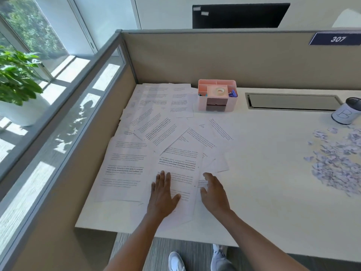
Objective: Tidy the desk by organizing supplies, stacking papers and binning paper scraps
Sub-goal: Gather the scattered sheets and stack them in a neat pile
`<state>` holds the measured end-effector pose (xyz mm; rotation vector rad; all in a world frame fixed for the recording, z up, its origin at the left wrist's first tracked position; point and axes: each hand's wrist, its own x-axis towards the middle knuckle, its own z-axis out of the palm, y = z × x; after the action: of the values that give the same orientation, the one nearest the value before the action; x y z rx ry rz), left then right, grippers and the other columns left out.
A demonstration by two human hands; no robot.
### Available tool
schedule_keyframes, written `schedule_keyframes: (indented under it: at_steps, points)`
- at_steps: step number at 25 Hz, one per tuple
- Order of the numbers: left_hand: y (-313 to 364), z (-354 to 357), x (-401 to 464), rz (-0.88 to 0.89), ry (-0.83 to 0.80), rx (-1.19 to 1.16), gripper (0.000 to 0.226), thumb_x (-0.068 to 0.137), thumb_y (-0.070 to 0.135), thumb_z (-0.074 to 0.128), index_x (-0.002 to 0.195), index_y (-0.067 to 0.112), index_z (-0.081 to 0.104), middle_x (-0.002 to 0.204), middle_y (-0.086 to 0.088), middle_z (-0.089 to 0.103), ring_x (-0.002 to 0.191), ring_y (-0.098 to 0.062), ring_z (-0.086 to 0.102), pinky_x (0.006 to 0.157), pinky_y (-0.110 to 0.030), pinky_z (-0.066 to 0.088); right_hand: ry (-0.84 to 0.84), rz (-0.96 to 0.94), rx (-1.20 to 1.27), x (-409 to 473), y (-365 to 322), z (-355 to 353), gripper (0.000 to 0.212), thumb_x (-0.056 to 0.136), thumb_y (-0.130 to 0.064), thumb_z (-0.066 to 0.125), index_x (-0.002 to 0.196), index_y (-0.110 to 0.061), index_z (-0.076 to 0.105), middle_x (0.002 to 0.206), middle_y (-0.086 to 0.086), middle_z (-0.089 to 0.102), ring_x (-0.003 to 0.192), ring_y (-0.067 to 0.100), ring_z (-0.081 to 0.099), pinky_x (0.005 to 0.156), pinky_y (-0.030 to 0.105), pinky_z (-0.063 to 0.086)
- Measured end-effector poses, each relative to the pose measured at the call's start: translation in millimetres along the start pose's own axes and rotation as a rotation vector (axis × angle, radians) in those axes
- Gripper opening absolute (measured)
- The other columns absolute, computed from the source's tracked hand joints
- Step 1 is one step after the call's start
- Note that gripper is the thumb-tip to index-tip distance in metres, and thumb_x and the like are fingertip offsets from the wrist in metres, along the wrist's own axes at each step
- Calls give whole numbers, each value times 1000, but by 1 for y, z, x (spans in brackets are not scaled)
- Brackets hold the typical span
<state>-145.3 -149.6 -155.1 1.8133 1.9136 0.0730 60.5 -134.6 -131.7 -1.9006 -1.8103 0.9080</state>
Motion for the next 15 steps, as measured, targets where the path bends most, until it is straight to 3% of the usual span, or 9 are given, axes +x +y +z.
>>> schedule_keyframes:
  at_steps: [7,15]
  points:
    - [-1,4,6,21,-148,112,119,85,71,56,156,14,-22,161,-12,-34,150,-31,-28,121,-47,-12,-32,143,-4,-4,-26,18,49,92,-16,56,138,-15,39,130,8,49,120,25,51,95,33,45]
    - [-2,5,4,25,-170,93,113,91,66,52,154,13,-26,157,-13,-40,147,-31,-34,121,-48,-15,26,300,180,3,-39,21,48,89,-16,62,133,-11,45,126,9,54,117,23,53,97,31,44]
